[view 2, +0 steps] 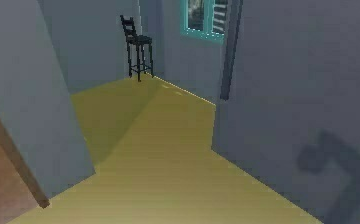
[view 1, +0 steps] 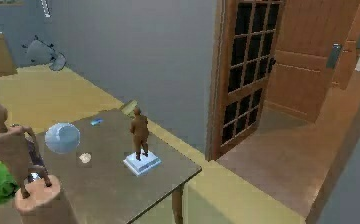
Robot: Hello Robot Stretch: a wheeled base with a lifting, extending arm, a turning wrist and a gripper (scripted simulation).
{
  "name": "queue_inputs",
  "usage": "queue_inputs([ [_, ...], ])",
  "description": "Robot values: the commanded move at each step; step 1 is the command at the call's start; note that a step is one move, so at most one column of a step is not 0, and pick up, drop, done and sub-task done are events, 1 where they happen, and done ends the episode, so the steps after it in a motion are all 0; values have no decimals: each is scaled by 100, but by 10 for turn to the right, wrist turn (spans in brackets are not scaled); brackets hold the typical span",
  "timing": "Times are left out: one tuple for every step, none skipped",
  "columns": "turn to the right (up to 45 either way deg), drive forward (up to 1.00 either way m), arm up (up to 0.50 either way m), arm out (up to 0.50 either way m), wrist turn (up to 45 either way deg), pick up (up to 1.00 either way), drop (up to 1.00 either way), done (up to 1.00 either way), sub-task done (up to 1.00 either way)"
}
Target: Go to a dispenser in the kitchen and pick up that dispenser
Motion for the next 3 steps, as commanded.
queue_inputs([
  [-30, 0, 0, 0, 0, 0, 0, 0, 0],
  [0, 35, 0, 0, 0, 0, 0, 0, 0],
  [-450, 0, 0, 0, 0, 0, 0, 0, 0],
])
